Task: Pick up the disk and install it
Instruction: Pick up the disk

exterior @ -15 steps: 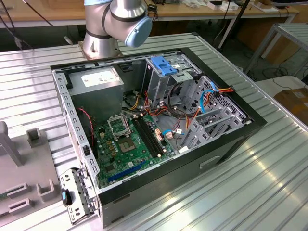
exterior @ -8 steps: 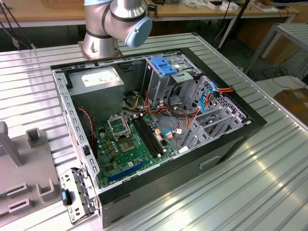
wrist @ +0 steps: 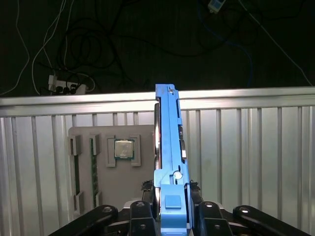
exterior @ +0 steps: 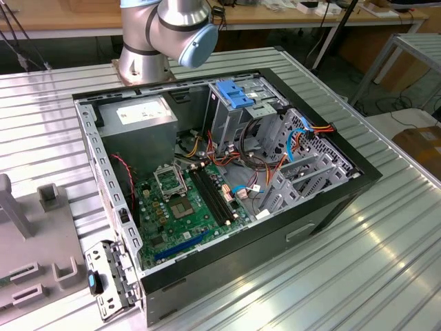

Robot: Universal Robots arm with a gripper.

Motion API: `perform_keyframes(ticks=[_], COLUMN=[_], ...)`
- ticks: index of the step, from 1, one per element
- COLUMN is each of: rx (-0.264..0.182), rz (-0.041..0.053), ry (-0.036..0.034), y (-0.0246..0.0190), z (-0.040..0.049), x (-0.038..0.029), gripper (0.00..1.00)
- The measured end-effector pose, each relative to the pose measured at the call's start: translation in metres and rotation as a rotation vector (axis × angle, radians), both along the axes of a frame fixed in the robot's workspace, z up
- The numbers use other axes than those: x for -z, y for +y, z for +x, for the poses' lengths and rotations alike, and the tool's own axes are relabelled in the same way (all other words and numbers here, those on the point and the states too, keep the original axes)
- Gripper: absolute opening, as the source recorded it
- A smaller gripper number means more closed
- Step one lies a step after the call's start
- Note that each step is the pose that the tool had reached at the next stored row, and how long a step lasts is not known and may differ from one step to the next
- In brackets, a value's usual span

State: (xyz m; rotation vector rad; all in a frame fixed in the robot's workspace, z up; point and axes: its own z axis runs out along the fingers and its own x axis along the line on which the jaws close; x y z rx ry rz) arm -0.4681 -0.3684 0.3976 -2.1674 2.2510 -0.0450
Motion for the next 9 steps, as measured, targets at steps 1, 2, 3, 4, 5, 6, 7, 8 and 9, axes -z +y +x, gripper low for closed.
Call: perform_keyframes(ticks=[1,2,3,4,5,6,7,8,9], rx=[0.000,0.000,0.000,0.000,0.000,0.000,0.000,0.000,0.000], rz=[0.0000,0.0000,0.0000,0.0000,0.0000,0.0000,0.0000,0.0000,0.0000], ry=[-0.0001,0.0000,0.0000,0.0000,0.0000,0.0000,0.0000,0.0000,0.0000], y=[0.0000,0.0000,0.0000,0.0000,0.0000,0.0000,0.0000,0.0000,0.0000], z=[0.0000,0.0001,0.0001,0.0002,0.0002,0.0002,0.0002,0.0003,0.0003], x=[0.0000,0.0000,0.0000,0.0000,0.0000,0.0000,0.0000,0.0000,0.0000], gripper=[0.37,0.37,0.37,0.37,0.37,0.37,0.37,0.37,0.37])
